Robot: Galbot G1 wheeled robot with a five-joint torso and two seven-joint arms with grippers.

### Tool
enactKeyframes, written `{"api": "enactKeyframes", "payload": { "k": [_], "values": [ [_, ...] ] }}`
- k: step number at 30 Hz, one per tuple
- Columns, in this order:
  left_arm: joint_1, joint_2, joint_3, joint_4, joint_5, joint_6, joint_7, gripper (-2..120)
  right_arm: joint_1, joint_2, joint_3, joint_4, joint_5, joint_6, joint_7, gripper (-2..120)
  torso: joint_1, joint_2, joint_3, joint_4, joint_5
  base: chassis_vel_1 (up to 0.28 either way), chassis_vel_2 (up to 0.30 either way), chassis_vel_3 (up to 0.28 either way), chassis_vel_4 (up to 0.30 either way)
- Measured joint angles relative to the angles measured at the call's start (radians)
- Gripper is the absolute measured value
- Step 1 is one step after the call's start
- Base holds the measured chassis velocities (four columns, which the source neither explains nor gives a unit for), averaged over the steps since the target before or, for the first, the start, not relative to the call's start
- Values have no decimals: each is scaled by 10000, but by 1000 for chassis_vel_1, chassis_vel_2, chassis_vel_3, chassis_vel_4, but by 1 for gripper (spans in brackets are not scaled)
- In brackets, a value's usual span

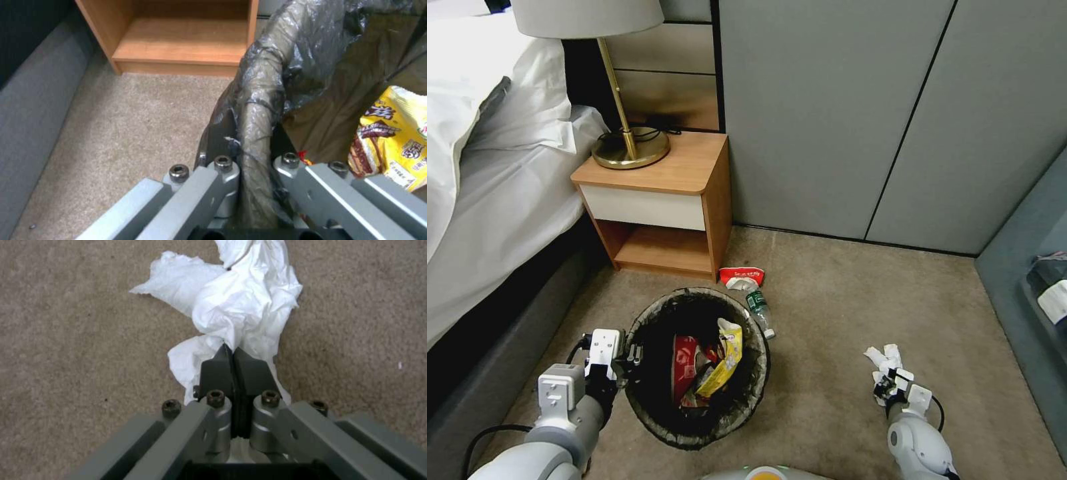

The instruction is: Pick up the trash bin, then pick up the garbage from the floor and place it into the trash bin.

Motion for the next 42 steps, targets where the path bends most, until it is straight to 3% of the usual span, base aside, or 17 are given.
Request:
{"api": "enactKeyframes", "payload": {
  "k": [11,27,38,42],
  "values": [
    [72,-37,2,0,56,-32,34,1,-321,-158,370,769,-279,209,-204,0,0,0,0,0,1,0,0,0,0],
    [61,103,21,0,116,26,113,1,-1109,-1510,1388,4931,-1071,861,-2004,0,1,0,0,-1,2,0,0,0,0],
    [70,214,-37,0,95,74,91,1,-1116,-2642,468,7793,64,291,-2887,0,1,0,0,0,-1,0,0,0,0],
    [79,207,-60,0,45,80,76,1,-999,-3458,-354,8797,408,-49,-2932,0,0,0,0,0,-2,0,0,0,0]
  ]
}}
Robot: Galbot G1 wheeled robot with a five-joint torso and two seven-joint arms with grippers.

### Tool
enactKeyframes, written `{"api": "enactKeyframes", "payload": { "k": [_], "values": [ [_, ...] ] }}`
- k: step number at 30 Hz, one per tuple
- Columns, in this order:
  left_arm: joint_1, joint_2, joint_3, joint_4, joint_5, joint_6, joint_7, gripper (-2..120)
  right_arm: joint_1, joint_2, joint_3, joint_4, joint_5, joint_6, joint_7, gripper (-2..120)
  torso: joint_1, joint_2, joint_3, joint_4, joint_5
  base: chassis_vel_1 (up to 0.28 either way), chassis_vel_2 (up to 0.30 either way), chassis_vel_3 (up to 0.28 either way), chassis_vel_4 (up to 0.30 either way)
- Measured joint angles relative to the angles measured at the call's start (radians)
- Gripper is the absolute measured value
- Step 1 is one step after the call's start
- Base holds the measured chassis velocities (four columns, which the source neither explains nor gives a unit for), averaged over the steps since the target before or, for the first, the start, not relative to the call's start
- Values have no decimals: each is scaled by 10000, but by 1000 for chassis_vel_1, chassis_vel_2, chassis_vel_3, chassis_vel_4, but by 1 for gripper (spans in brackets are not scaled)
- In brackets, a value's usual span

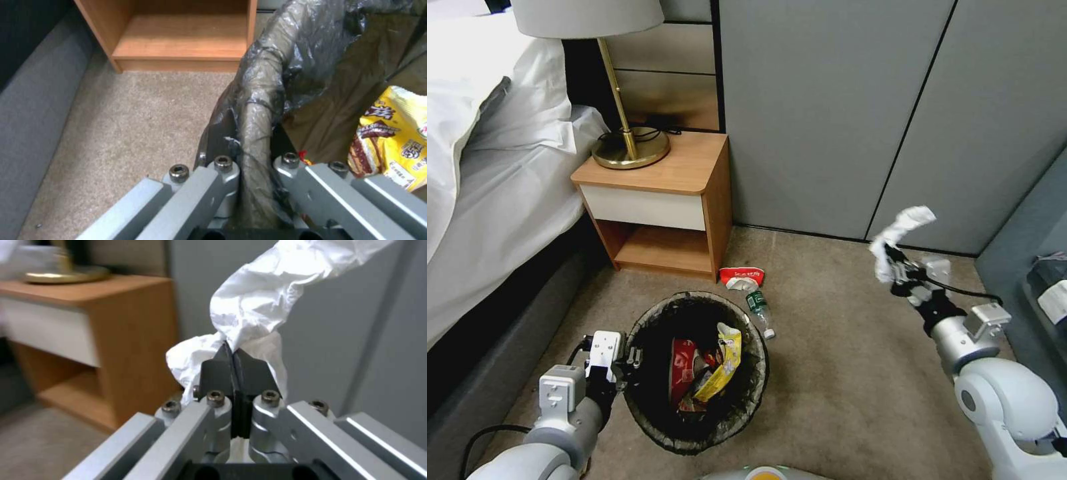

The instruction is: Pick up the trash bin, then pick up the garbage from the floor and place it into the trash bin.

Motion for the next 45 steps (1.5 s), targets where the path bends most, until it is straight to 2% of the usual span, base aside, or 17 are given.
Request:
{"api": "enactKeyframes", "payload": {
  "k": [8,15,21,29,45],
  "values": [
    [-127,-11,11,0,-1,0,-6,1,104,-800,-1470,1065,64,-295,71,0,0,0,0,-2,3,0,0,0,0],
    [-177,-13,36,0,80,0,-6,1,80,-1323,-1823,1504,198,-330,-394,0,0,0,0,-1,2,0,0,0,0],
    [-195,-135,142,0,254,-13,-1,1,378,-1852,-3225,1754,141,-372,-621,0,0,0,0,1,2,0,0,0,0],
    [-212,-193,180,0,327,-23,-2,1,463,-1895,-4528,1725,-345,-359,-702,0,0,0,0,-1,2,0,0,0,0],
    [-250,-295,314,0,461,-62,29,1,776,-1547,-6122,1133,-1274,-389,-836,0,0,0,0,0,1,0,0,0,0]
  ]
}}
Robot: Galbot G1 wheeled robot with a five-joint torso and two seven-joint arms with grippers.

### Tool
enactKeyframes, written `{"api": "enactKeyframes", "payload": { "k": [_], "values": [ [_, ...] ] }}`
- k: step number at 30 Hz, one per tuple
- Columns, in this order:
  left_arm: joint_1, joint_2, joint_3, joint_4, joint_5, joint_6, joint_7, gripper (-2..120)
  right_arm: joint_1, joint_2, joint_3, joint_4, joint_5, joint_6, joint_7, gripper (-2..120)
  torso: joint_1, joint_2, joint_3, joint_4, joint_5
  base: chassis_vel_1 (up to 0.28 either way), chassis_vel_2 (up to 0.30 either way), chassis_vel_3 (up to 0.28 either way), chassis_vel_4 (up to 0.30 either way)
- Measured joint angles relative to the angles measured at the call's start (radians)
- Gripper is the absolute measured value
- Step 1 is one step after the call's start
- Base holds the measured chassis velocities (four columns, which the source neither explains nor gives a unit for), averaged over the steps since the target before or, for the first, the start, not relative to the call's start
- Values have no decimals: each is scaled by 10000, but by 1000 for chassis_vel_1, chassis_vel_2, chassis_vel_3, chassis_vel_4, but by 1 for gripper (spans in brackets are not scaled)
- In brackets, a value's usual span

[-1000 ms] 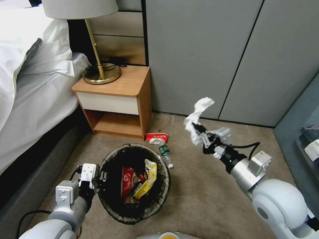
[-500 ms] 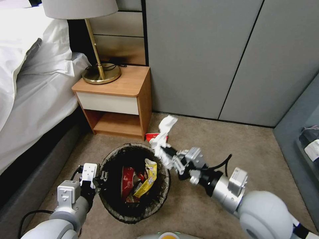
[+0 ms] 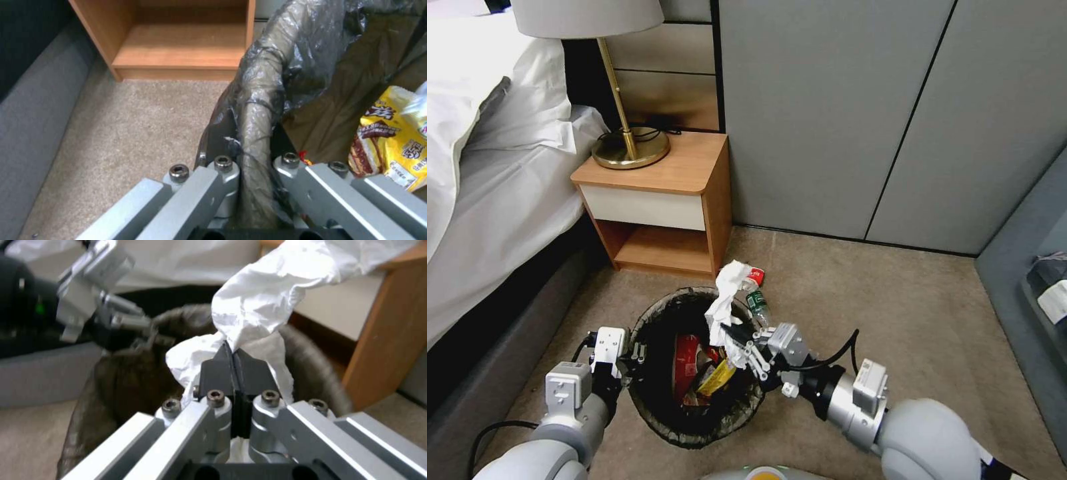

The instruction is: Pick up the trash bin, then pick up the garbage from the floor and place it into the trash bin.

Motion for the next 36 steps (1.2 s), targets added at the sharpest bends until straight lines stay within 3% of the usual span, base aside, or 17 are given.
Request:
{"api": "enactKeyframes", "payload": {
  "k": [15,20,26,36],
  "values": [
    [-59,-104,166,0,99,-21,51,1,294,363,-1000,-714,-702,-149,73,0,0,0,0,0,0,0,0,0,0],
    [-109,-72,145,0,75,-24,61,1,369,404,-1191,-845,-858,-356,458,17,0,0,0,-1,1,0,0,0,0],
    [-160,-79,163,0,64,-28,142,1,554,464,-1586,-780,-544,-1003,1927,41,0,0,0,0,1,0,0,0,0],
    [-186,-15,163,-1,13,-40,145,1,513,310,-1374,-441,-591,-1189,2004,75,0,0,0,-1,1,0,0,0,0]
  ]
}}
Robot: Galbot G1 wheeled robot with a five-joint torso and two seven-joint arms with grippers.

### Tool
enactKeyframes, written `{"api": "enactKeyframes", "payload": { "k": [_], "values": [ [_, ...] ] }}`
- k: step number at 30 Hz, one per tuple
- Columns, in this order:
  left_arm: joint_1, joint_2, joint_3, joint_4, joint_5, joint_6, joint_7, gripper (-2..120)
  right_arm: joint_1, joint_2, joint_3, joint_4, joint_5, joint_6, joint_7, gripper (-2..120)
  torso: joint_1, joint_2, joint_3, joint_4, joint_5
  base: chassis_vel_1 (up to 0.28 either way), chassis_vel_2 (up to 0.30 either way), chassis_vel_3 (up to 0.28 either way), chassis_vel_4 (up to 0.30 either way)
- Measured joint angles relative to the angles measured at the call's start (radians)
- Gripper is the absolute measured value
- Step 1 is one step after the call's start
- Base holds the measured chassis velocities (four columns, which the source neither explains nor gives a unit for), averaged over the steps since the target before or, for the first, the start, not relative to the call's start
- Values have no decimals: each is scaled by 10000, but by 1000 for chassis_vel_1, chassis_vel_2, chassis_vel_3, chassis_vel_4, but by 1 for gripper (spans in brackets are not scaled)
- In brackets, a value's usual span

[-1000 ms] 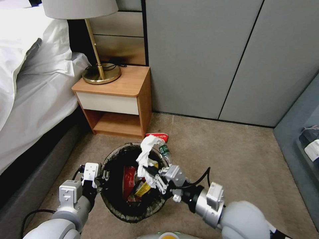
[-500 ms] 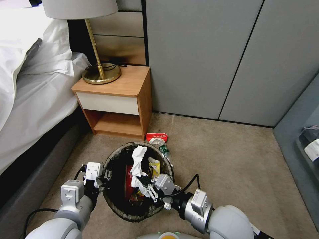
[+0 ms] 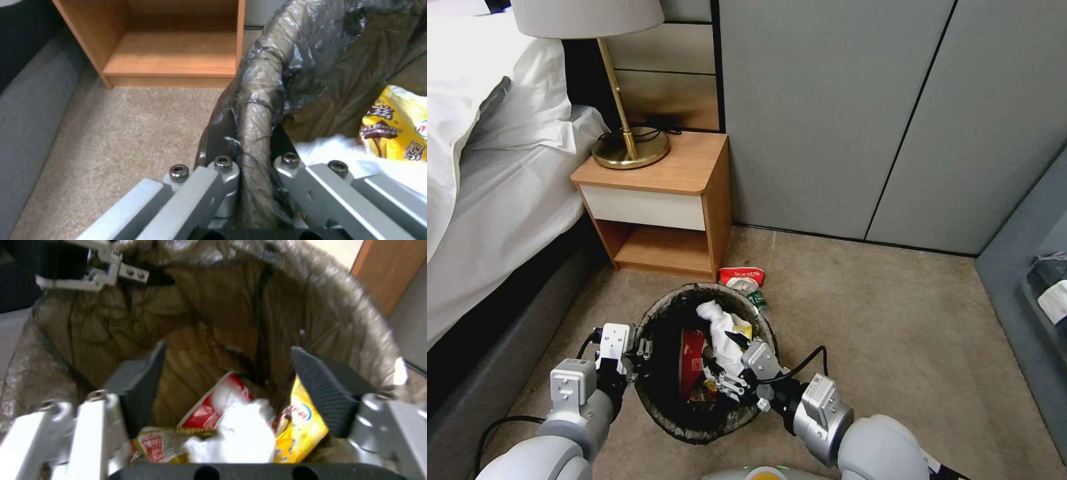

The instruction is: Pick up the trash bin, then pick up the garbage from the floor and place it into the trash bin.

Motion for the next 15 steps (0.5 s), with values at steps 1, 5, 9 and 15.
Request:
{"api": "enactKeyframes", "payload": {
  "k": [1,5,9,15],
  "values": [
    [-8,24,-2,0,-19,0,0,1,-14,-21,77,92,-4,-10,-14,80,-1,0,0,0,0,0,0,0,0],
    [-40,53,-4,0,-48,2,0,1,-42,-99,290,363,7,-11,-123,93,0,0,0,1,0,0,0,0,0],
    [-87,85,-1,0,-75,9,1,1,-140,-244,572,672,35,6,-375,100,0,0,0,0,0,0,0,0,0],
    [-128,141,1,0,-138,19,1,1,-371,-351,1021,1095,88,258,-716,100,0,0,0,1,1,0,0,0,0]
  ]
}}
